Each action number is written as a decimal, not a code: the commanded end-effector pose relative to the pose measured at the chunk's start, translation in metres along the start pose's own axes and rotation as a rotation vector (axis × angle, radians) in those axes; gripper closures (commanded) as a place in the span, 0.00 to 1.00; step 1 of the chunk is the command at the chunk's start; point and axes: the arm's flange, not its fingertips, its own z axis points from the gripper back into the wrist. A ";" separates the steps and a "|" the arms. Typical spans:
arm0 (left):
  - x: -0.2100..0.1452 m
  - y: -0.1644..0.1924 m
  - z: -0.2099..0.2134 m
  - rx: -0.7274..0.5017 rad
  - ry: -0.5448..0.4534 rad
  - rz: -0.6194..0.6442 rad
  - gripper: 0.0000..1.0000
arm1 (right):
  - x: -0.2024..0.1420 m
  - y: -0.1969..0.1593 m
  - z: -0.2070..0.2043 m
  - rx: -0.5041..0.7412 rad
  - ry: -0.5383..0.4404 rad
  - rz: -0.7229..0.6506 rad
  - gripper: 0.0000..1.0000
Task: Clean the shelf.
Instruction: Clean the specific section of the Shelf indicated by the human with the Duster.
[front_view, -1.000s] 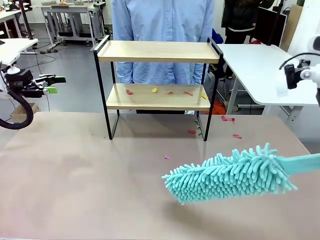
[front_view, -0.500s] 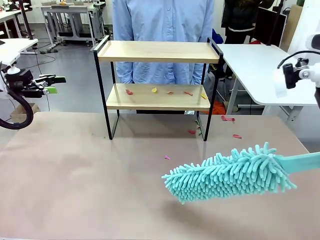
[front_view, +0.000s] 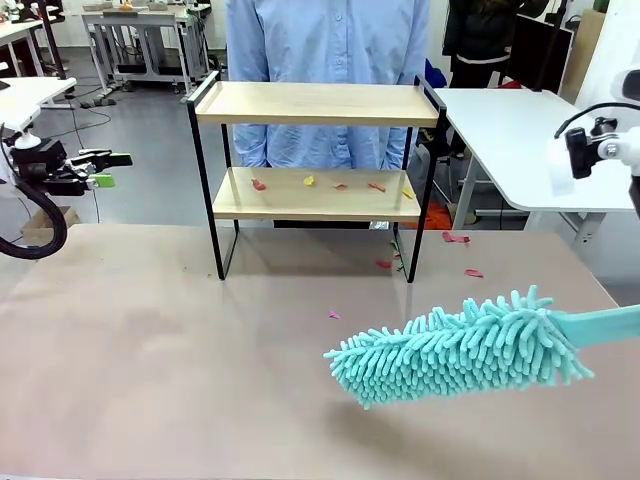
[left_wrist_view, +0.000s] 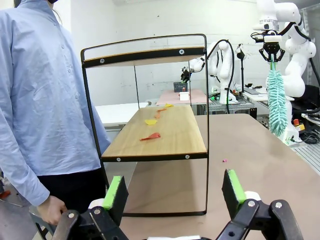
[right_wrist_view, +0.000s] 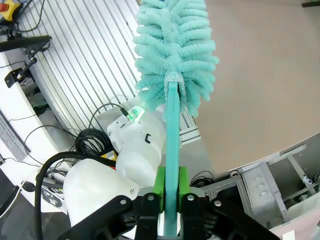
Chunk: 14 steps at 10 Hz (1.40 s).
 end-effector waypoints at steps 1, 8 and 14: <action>0.003 -0.002 0.000 -0.008 0.009 -0.015 0.00 | -0.001 0.000 0.001 0.008 -0.004 -0.014 0.87; 0.003 -0.002 0.000 -0.008 0.009 -0.015 0.00 | -0.001 0.000 0.001 0.008 -0.004 -0.014 0.87; 0.003 -0.002 0.000 -0.008 0.009 -0.015 0.00 | -0.001 0.000 0.001 0.008 -0.004 -0.014 0.87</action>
